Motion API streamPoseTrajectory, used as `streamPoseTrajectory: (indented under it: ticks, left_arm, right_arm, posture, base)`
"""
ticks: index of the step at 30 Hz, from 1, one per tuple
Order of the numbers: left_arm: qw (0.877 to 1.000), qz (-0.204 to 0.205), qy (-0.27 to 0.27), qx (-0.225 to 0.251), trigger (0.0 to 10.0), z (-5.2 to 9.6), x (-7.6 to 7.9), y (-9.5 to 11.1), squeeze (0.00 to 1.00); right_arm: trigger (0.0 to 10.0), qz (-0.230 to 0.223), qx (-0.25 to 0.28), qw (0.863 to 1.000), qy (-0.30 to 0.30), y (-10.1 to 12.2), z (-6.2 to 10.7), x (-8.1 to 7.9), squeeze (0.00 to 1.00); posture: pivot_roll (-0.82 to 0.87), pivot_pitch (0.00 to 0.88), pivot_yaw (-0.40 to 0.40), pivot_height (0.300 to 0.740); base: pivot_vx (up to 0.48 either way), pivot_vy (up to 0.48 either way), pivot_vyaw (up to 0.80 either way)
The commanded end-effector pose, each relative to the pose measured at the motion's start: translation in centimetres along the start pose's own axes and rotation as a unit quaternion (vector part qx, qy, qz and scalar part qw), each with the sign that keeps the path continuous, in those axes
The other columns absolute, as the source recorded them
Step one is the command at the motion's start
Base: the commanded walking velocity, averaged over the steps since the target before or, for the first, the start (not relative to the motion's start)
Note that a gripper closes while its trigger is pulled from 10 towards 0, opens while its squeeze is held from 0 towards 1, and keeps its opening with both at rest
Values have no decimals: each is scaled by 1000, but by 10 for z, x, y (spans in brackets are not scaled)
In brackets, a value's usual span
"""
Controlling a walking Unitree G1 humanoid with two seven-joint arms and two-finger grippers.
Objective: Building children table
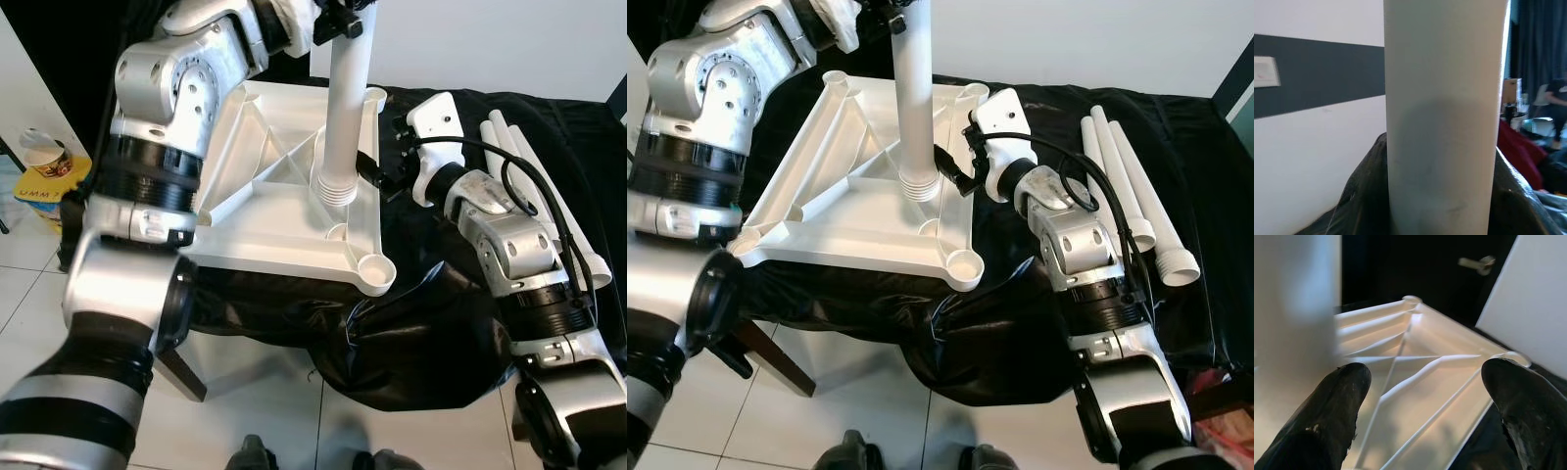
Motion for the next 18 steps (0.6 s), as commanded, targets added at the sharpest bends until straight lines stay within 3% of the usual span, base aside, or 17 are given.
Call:
streamPoseTrajectory:
  ticks: [1, 8, 18]
  left_arm:
    - [1000, -21, -12, 14, 10000, -1, -1, 8, 0]
    - [999, -33, -3, -7, 10000, 2, -12, -2, 0]
    - [998, -30, -45, 35, 10000, 3, 6, 9, 0]
  right_arm:
    - [10000, -7, -6, 1000, 2, -2, 3, 1, 0]
    - [10000, -21, -6, 999, 30, 0, 10, 1, 0]
    - [10000, -41, 12, 995, 85, 5, 6, -20, 0]
  posture:
    - [66, 62, -13, 740]
    - [57, 56, -10, 740]
    - [55, 43, -7, 740]
  base:
    - [0, 0, 0]
    - [0, 0, 0]
    - [0, 0, 0]
Point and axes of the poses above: a point about 5 cm out from each wrist's last joint towards the gripper, its own z axis pointing back from the gripper into the wrist, its own y axis along the axis of the wrist's last joint, x = y × z, the point moved 1 cm from there along -z, pointing out of the wrist towards the gripper, and after that the axes turned 11 degrees about -z, right-handed, at the moved point
